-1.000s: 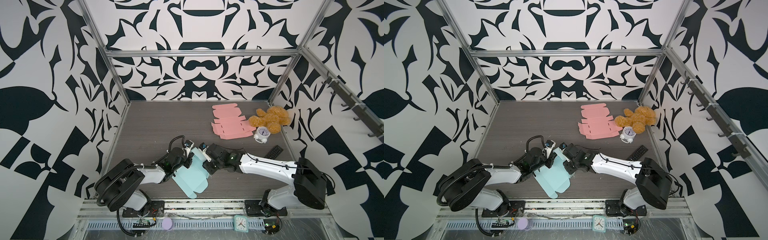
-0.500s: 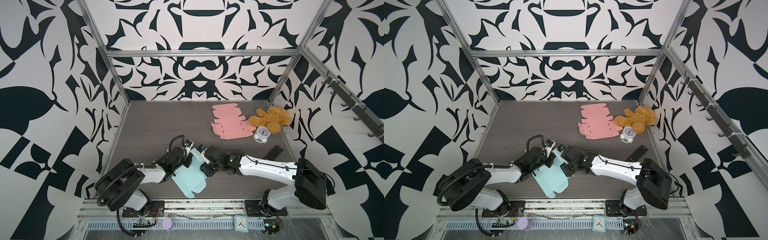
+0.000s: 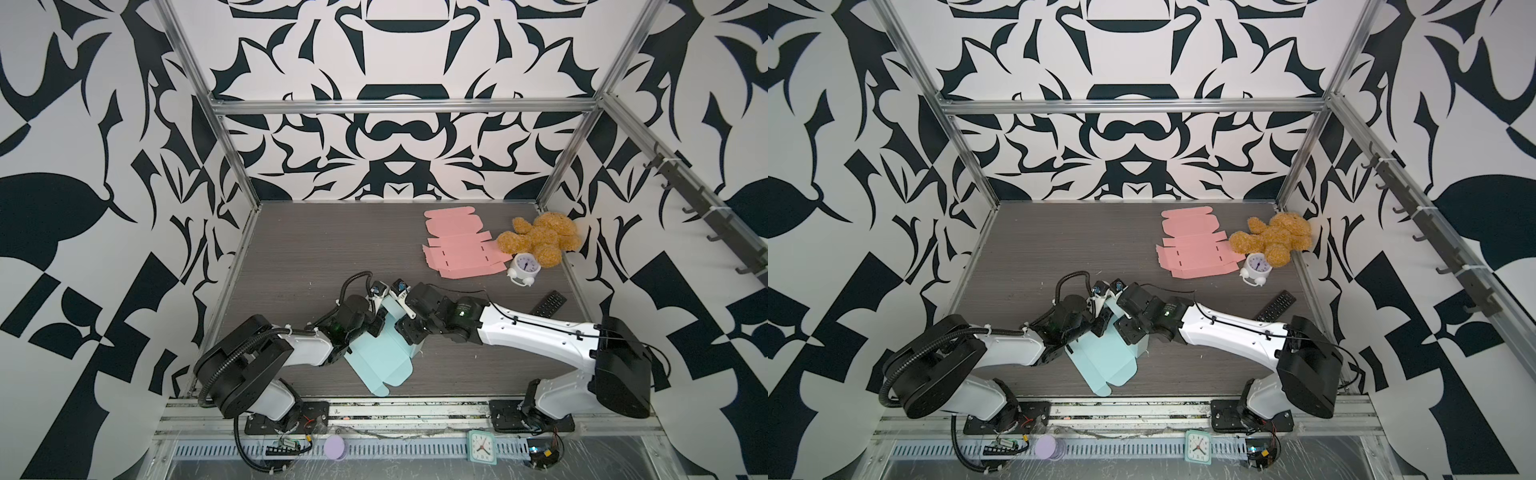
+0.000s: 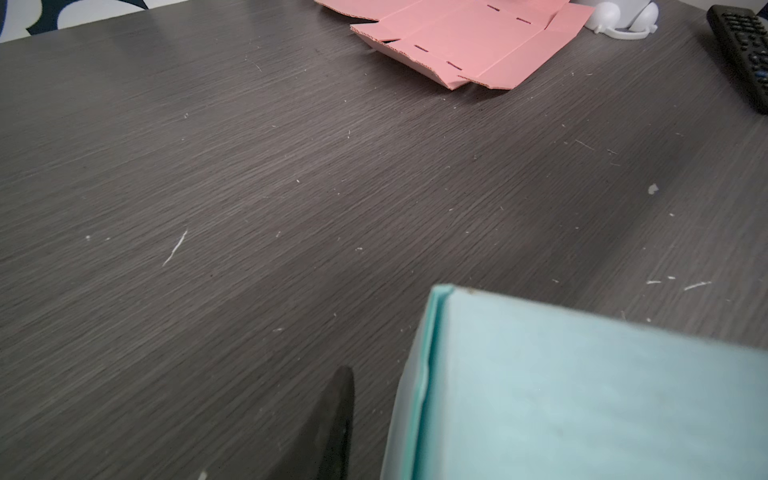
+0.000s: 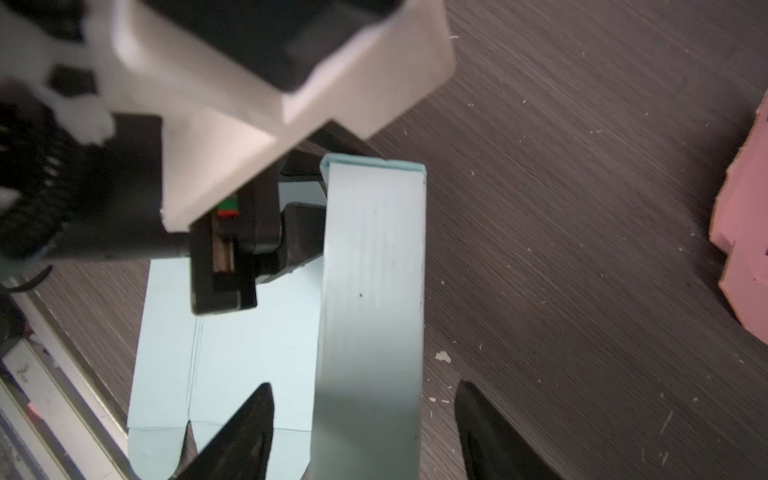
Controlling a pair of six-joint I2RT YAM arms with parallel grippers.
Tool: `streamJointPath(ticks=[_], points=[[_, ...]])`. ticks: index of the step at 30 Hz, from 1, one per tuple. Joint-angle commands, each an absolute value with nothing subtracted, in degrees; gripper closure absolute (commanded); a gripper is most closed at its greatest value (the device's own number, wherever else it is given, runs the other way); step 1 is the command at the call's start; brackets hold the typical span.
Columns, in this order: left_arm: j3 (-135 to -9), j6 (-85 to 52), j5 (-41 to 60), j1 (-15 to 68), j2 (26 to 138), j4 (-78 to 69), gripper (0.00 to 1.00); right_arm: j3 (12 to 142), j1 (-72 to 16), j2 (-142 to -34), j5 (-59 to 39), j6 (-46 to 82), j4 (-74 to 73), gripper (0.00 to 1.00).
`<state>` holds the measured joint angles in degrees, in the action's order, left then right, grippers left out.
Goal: Fold the paper box
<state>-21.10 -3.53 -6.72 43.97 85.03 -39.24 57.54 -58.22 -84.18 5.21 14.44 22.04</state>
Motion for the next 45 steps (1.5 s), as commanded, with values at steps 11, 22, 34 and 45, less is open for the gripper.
streamJointPath(ticks=[11, 22, 34, 45], points=[[-21.4, -2.8, -7.8, 44.2, 83.3, -37.0, 0.60, 57.7, -53.1, -85.7, -0.1, 14.4, 22.0, 0.38], [-21.4, -6.6, -6.9, 45.2, 77.7, -28.7, 0.53, 55.2, -46.9, -86.2, -7.3, 15.2, 18.5, 0.45], [-29.0, -16.6, -5.8, 46.0, 63.8, -0.2, 0.41, 53.3, -38.4, -87.5, -18.6, 18.7, 13.6, 0.52], [-42.4, -29.2, -10.1, 46.0, 59.2, 30.4, 0.31, 50.1, -31.7, -89.3, -25.8, 21.8, 7.9, 0.54]])
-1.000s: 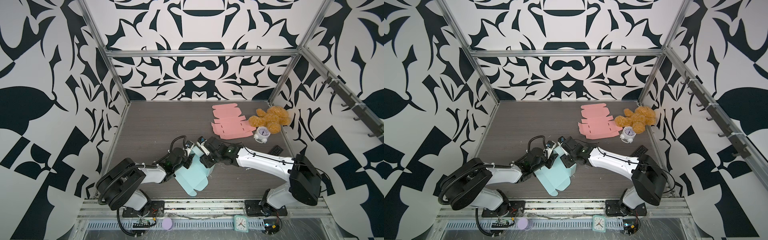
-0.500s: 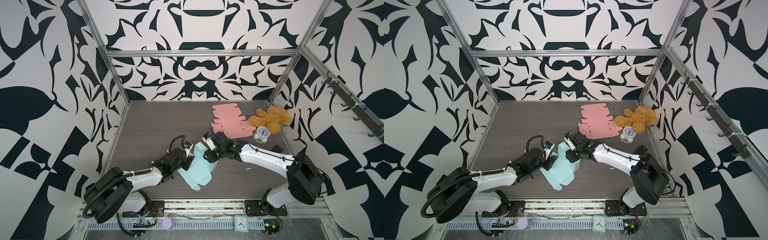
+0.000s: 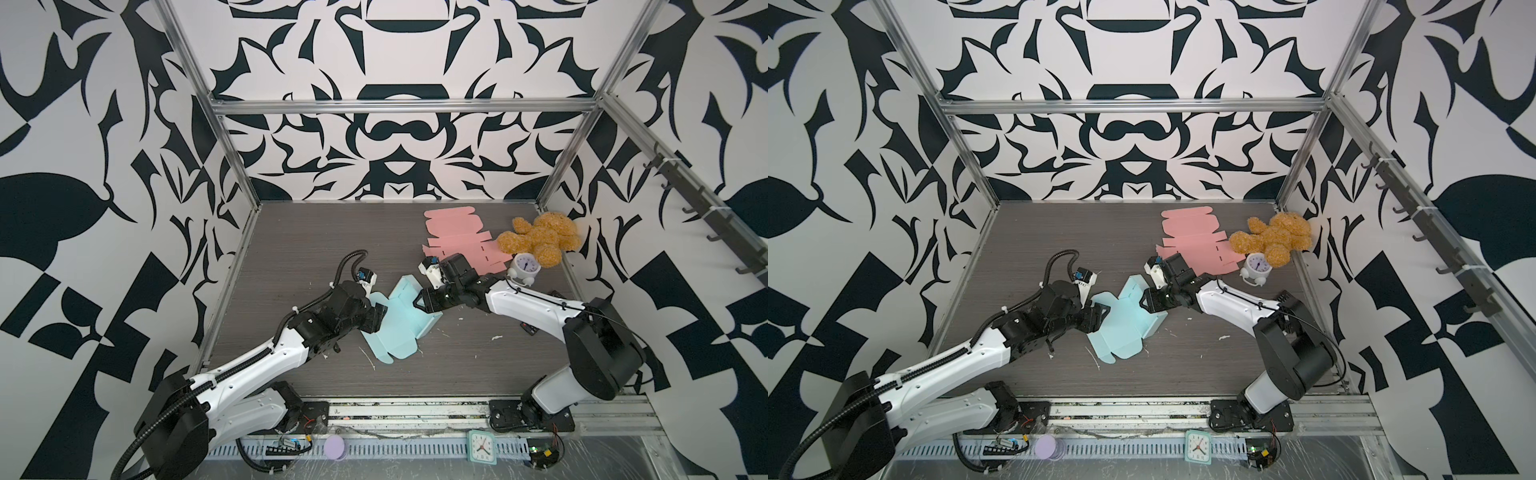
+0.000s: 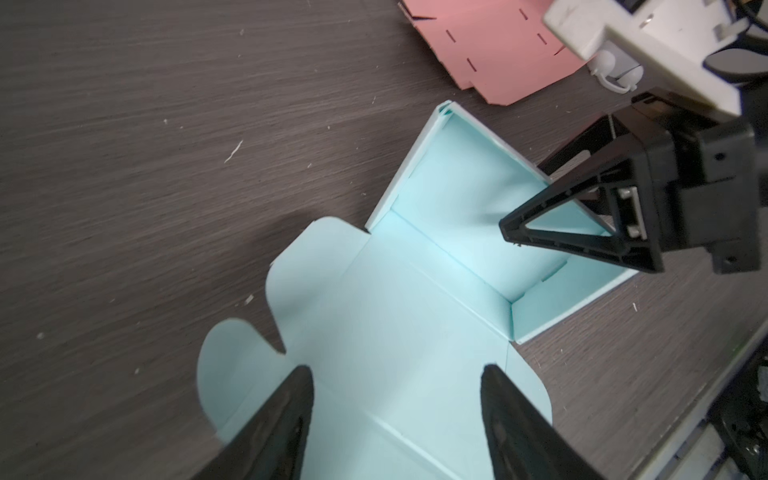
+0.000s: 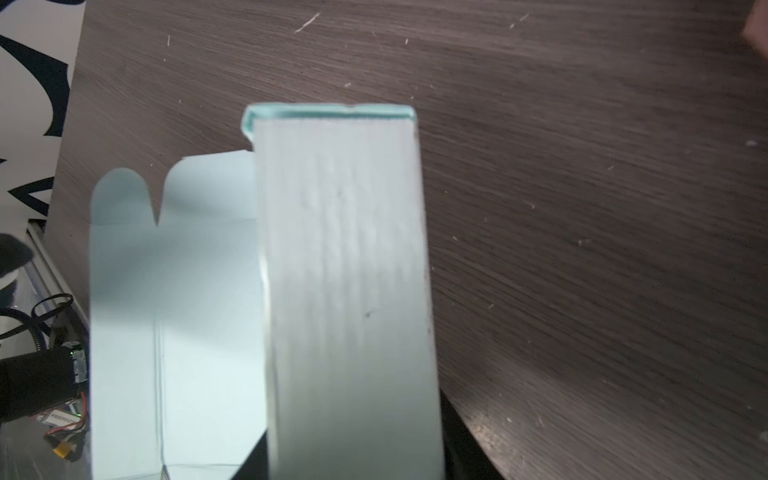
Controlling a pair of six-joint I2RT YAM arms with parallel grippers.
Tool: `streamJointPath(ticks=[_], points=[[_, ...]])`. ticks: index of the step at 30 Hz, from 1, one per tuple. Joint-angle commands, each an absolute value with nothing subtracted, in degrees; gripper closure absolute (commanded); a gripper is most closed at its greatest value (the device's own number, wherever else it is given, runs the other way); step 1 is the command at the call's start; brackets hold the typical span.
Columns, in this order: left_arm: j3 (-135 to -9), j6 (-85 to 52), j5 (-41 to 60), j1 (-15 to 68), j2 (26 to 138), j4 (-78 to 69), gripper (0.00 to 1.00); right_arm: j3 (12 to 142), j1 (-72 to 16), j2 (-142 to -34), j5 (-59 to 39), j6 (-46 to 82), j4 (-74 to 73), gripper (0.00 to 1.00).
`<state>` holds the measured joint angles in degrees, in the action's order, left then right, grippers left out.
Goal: Fold the paper box
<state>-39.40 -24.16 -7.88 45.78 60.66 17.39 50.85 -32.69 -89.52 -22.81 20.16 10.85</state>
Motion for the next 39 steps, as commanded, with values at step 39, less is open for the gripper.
streamJointPath(ticks=[39], points=[[-43.5, -52.7, -5.1, 45.6, 67.2, 23.4, 0.55, 43.6, -27.7, -90.1, -30.8, 22.9, -1.1, 0.55]])
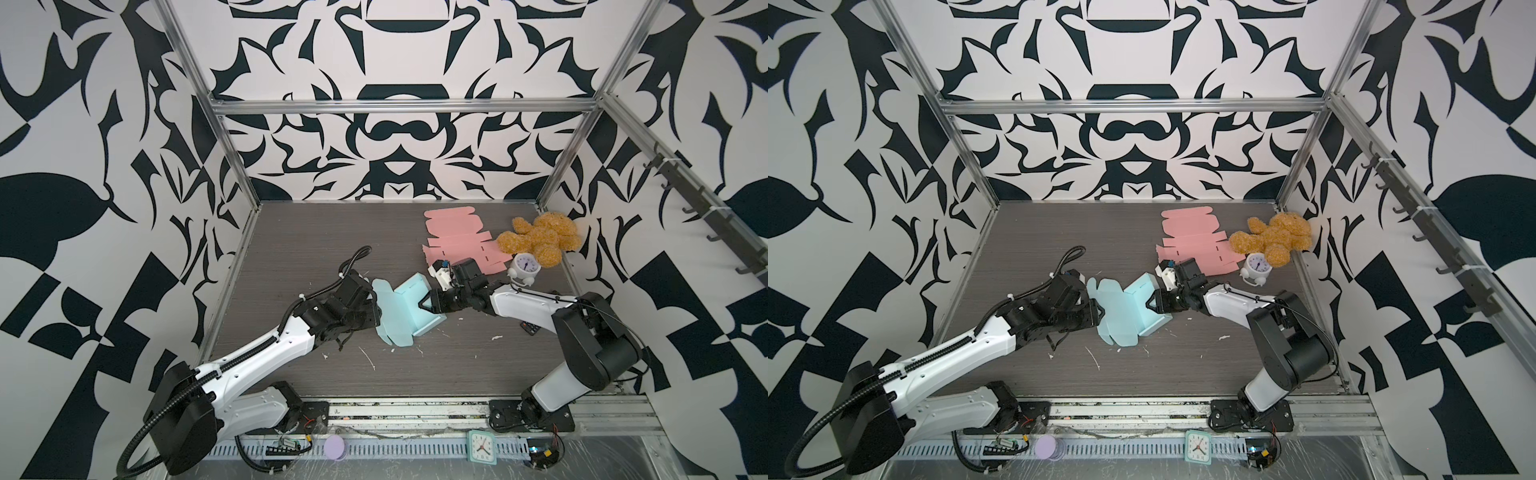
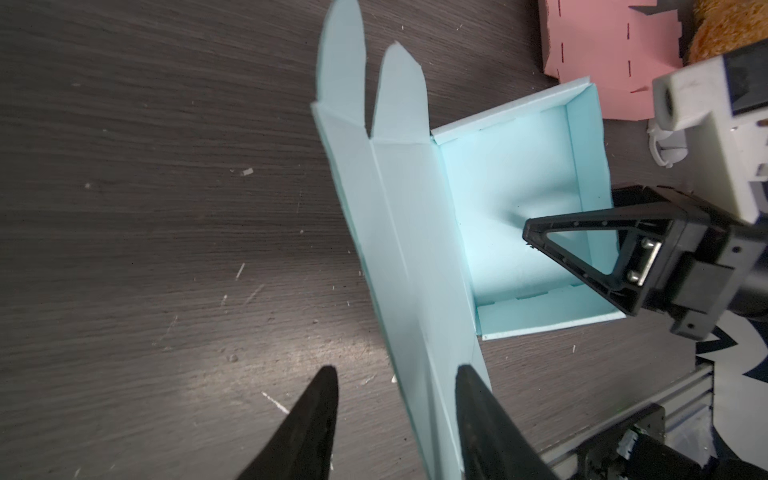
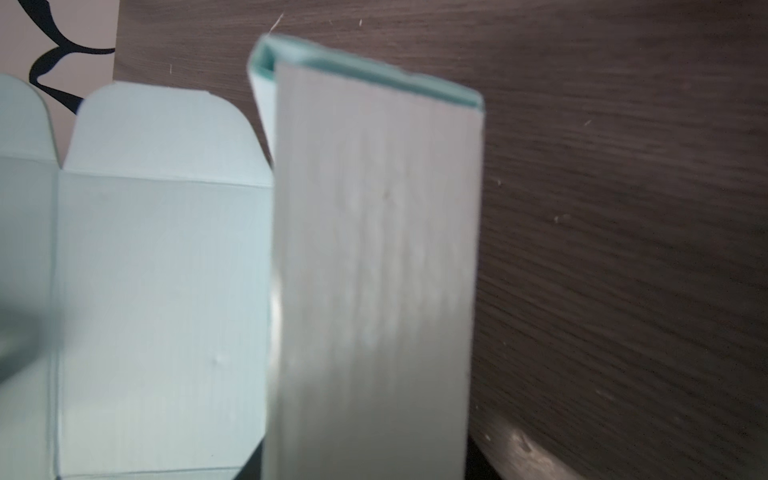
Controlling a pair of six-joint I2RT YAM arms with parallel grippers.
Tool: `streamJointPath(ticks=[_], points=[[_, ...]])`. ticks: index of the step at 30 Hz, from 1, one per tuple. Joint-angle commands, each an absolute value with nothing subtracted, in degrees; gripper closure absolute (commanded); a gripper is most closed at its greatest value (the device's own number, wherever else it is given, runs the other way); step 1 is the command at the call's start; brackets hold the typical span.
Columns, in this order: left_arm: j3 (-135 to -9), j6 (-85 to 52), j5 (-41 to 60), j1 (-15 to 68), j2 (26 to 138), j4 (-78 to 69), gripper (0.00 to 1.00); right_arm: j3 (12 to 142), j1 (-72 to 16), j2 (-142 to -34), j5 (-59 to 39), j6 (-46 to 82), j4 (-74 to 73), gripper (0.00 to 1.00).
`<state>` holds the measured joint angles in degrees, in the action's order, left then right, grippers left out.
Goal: Fold the paper box
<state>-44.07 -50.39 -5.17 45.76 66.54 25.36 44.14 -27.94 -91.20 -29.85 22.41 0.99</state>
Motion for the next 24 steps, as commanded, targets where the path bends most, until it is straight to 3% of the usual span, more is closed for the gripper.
streamJointPath(ticks=[1, 8, 24], points=[[-43.2, -53.2, -5.0, 45.6, 67.5, 22.8, 0.58, 43.4, -27.8, -90.1, -31.1, 23.0, -1.5, 0.55], [-42.7, -55.7, -6.6, 45.6, 67.7, 22.9, 0.70, 41.9, -27.7, -88.1, -30.2, 22.9, -1.5, 0.52], [-43.2, -57.9, -9.4, 45.6, 66.6, 25.1, 0.89, 38.0, -27.8, -81.0, -28.7, 21.5, -0.4, 0.28]])
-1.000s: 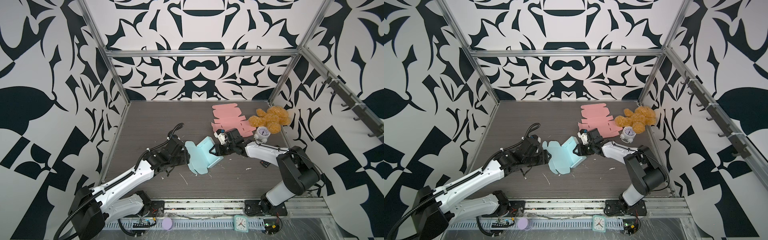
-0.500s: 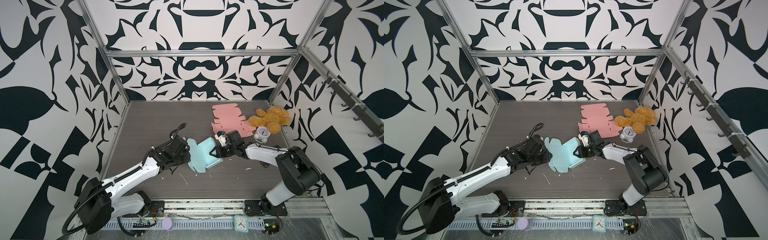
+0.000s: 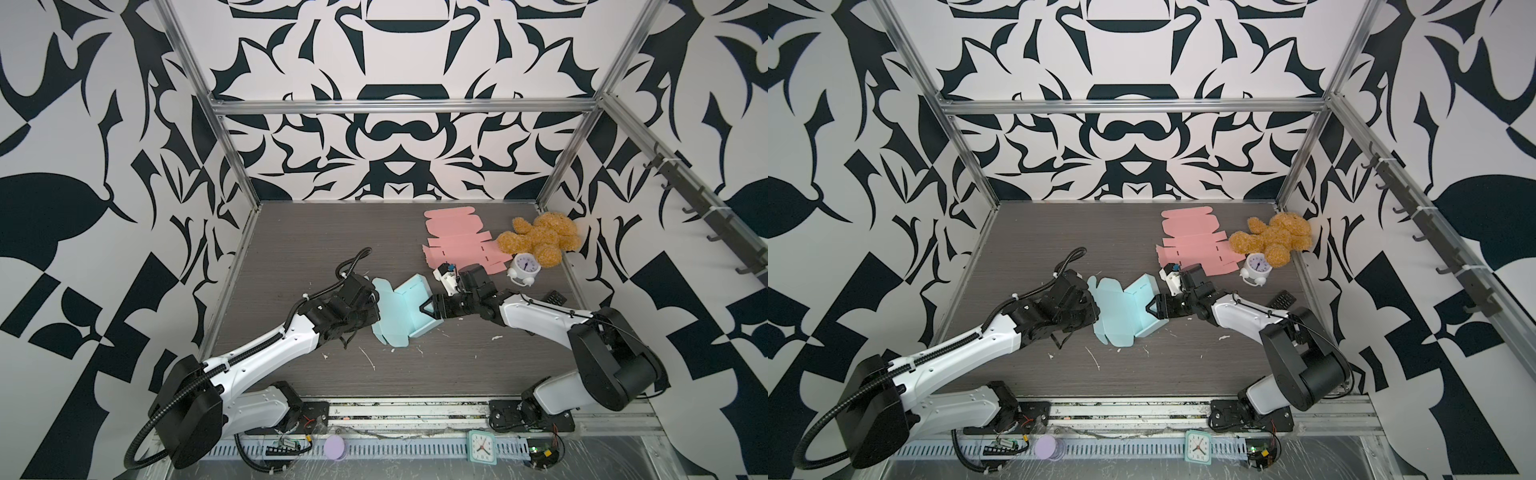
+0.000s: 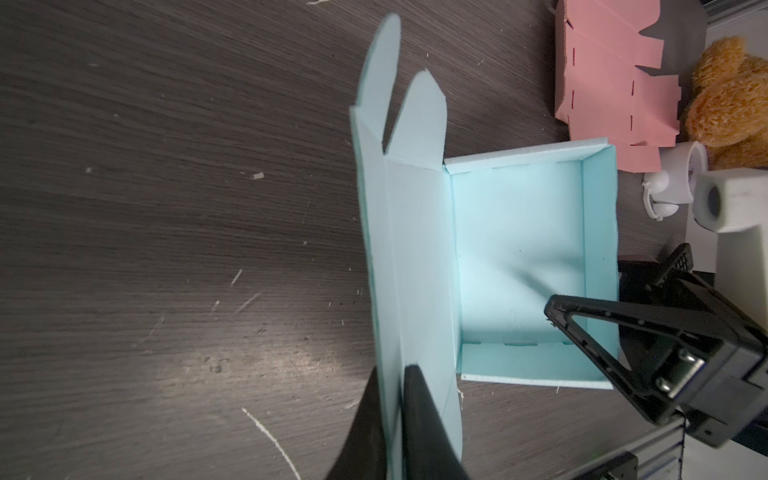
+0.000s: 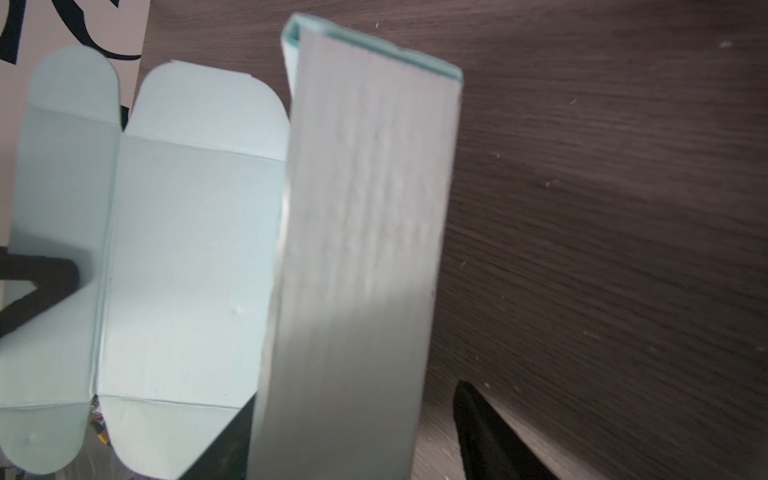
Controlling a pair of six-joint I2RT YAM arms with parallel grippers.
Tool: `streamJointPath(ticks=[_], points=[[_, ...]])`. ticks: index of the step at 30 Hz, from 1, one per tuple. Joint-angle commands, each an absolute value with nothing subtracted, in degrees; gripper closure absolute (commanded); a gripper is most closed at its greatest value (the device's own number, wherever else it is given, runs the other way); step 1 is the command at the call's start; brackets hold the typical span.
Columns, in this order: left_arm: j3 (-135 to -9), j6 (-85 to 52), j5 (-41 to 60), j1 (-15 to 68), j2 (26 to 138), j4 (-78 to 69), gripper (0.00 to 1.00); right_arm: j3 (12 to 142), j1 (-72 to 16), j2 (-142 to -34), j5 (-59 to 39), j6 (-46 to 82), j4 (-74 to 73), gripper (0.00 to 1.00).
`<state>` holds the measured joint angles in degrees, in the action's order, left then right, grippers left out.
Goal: Fold the paper box
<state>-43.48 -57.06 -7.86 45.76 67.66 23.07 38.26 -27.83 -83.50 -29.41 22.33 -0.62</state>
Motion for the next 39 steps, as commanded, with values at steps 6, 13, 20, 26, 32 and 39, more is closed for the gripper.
streamJointPath(ticks=[6, 13, 20, 26, 32, 39], points=[[-44.0, -56.2, -9.3, 45.6, 65.1, 26.4, 0.96, 37.1, -27.8, -76.0, -24.7, 20.0, 4.0, 0.19], [-44.4, -52.0, -8.6, 45.6, 62.0, 27.3, 0.98, 36.3, -27.8, -68.2, -17.9, 17.9, 11.9, 0.07], [-50.4, -41.8, -7.9, 45.4, 60.7, 34.4, 0.98, 37.2, -27.8, -64.9, -17.8, 15.4, 14.5, 0.05], [-55.7, -33.1, -6.6, 45.3, 62.2, 38.5, 0.98, 35.0, -27.8, -65.1, -23.2, 17.1, 7.4, 0.09], [-59.8, -23.7, -2.7, 44.9, 63.9, 40.5, 0.98, 31.9, -27.9, -63.2, -27.4, 17.8, -3.0, 0.08], [-63.2, -15.9, 2.8, 44.2, 66.3, 42.9, 0.98, 32.1, -29.5, -64.7, -29.8, 16.0, -12.0, 0.08]])
